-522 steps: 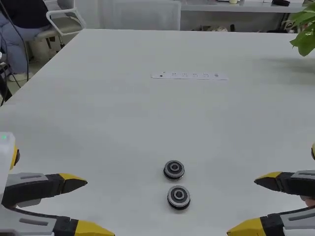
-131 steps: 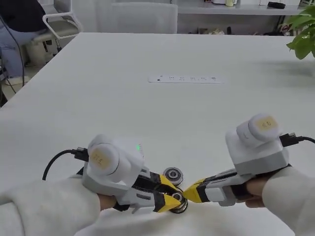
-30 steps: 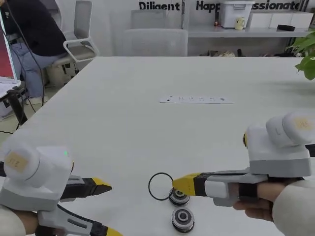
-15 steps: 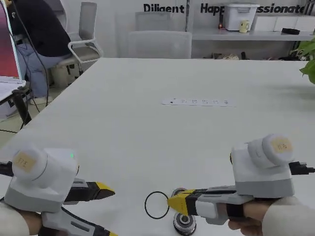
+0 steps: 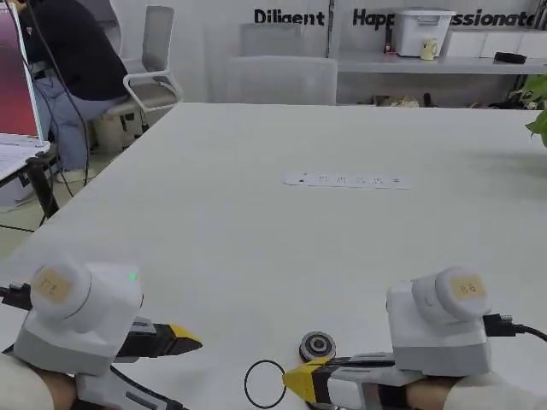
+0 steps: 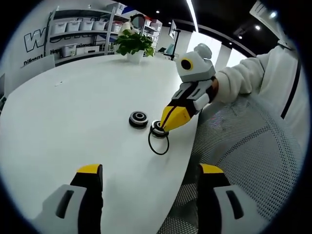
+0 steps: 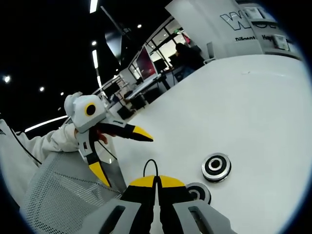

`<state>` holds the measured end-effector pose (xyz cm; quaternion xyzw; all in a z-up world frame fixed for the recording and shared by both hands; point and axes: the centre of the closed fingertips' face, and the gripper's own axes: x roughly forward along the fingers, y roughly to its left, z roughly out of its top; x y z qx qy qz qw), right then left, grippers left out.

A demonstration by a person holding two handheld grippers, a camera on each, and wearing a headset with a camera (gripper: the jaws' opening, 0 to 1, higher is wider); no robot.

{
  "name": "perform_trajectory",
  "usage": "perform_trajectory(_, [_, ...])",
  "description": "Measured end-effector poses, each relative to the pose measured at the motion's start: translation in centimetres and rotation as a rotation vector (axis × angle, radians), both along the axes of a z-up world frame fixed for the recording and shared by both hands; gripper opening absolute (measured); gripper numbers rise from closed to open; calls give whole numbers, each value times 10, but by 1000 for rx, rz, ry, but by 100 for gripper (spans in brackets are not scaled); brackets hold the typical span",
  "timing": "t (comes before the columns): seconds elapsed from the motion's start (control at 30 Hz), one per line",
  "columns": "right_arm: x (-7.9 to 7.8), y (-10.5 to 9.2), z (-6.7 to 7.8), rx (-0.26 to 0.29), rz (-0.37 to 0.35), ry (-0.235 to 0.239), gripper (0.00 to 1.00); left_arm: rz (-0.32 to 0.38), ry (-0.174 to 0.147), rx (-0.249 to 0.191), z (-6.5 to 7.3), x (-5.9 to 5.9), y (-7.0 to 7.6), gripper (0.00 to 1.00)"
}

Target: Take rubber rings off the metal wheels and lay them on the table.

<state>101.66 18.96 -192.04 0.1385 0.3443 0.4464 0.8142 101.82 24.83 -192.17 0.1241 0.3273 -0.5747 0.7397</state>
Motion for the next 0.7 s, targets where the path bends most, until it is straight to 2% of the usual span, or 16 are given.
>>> perform_trajectory(0.13, [-2, 3, -8, -3, -10, 31, 0, -3, 12, 4, -1, -2, 0, 76])
perform_trajectory(0.4, [-5, 4, -17, -54, 17, 11, 0, -5, 16, 11, -3, -3, 1, 76])
perform_trajectory(0.5, [-4, 2, -21, -64, 5, 30, 0, -10, 21, 10, -3, -4, 0, 76])
perform_trajectory(0.7, [-3, -1, -22, -72, -9, 36, 0, -13, 28, 11, -4, -6, 0, 75])
